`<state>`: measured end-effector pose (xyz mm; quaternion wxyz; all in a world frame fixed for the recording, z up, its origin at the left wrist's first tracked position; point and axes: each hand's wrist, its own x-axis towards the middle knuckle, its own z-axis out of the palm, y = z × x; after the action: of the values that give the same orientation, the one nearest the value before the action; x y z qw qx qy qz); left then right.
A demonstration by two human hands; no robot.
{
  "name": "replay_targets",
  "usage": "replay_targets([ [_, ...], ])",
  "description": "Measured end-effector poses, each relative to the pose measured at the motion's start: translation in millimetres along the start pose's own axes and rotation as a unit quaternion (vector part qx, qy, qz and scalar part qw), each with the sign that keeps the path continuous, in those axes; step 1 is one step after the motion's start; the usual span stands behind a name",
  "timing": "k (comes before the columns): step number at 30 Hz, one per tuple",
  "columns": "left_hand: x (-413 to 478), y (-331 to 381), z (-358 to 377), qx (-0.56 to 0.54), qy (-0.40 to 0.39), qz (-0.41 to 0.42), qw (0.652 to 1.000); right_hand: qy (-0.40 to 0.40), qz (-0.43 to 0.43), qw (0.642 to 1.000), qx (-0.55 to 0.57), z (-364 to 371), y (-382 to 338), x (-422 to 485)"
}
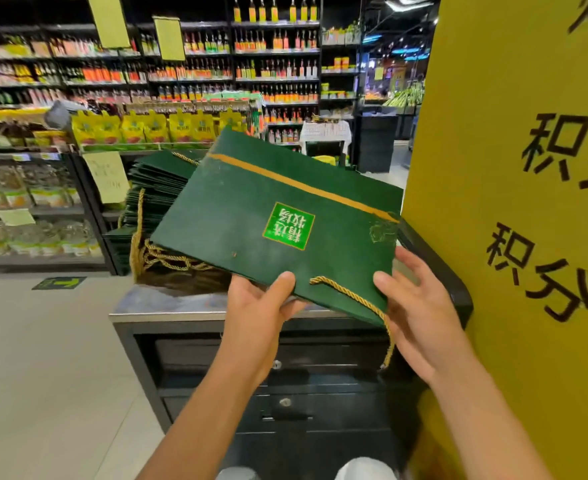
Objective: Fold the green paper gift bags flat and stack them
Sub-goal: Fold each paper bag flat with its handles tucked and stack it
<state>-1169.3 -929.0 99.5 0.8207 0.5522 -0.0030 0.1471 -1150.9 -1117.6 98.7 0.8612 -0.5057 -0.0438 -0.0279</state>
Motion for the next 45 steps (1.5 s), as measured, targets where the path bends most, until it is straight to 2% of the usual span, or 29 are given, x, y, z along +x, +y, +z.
replay_targets([
  [5,-16.7,-4.5,-4.2,0.041,-0.028,-0.025,0.998,0.036,-0.017,0.999,-0.003,-8.0,-0.7,-4.2],
  [8,-22.0,-5.9,-16.2,0.066,-0.016,-0.034,0.997,0.069,-0.017,0.997,-0.004,-19.0,-2.7,-10.3],
  [14,-25.5,-6.3,-56.5,0.135,0.037,0.036,0.989,0.164,0.005,0.986,0.003,-50.3,-2.4,-20.8],
  [17,-24.9,-8.9,-74.1,0.187,0.011,0.080,0.979,0.196,0.009,0.981,-0.002,-61.1,0.9,-26.2],
  [19,-23.8,-9.8,-81.8,0.253,-0.018,0.108,0.961,0.211,0.011,0.977,-0.014,-64.7,4.3,-29.1],
  [21,-22.1,-9.7,-86.0,0.341,-0.059,0.142,0.927,0.219,0.016,0.975,-0.022,-65.9,7.0,-30.0],
  [24,-17.1,-2.0,-83.1,0.444,-0.136,0.176,0.868,0.223,0.020,0.974,-0.043,-65.0,6.8,-27.4],
  [27,-4.1,10.9,-79.8,0.552,-0.176,0.227,0.783,0.225,0.014,0.972,-0.071,-66.0,3.8,-23.6],
  [30,5.4,24.8,-68.5,0.589,-0.225,0.216,0.746,0.217,0.017,0.973,-0.081,-65.7,3.0,-23.3],
  [33,13.5,21.7,-52.7,0.629,-0.269,0.241,0.688,0.205,0.014,0.976,-0.077,-63.6,5.7,-22.4],
  [37,20.9,10.0,-48.3,0.655,-0.257,0.221,0.676,0.186,-0.020,0.979,-0.081,-57.9,5.0,-19.7],
  [43,23.3,-6.2,-58.4,0.631,-0.228,0.247,0.699,0.198,-0.027,0.974,-0.110,-61.0,3.7,-7.5],
  [45,25.2,-10.9,-60.0,0.637,-0.231,0.242,0.695,0.212,-0.026,0.970,-0.116,-64.4,5.6,-6.4],
])
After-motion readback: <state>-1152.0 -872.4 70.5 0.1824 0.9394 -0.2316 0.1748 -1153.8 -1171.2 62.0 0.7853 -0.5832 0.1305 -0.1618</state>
